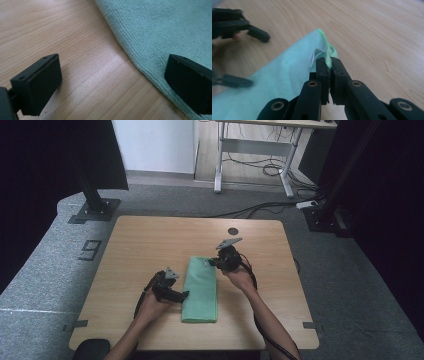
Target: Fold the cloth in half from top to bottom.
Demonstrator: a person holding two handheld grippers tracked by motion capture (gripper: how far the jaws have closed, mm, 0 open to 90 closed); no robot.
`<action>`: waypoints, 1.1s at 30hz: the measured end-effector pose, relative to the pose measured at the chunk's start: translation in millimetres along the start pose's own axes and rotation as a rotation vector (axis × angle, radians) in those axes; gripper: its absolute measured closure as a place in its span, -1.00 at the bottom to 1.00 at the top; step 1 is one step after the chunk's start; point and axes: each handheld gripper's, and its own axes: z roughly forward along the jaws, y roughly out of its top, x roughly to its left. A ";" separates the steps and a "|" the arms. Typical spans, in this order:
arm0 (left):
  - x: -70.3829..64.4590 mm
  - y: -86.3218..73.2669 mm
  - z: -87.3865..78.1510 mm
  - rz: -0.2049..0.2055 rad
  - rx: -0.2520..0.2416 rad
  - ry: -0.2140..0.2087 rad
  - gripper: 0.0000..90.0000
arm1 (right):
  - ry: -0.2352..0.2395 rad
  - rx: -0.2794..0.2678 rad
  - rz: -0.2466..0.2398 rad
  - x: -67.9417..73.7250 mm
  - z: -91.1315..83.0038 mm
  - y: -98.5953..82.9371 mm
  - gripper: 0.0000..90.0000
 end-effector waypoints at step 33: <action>3.1 3.1 2.8 -0.022 0.001 0.020 -0.99 | 0.164 0.003 -0.102 71.3 -35.3 -45.4 0.90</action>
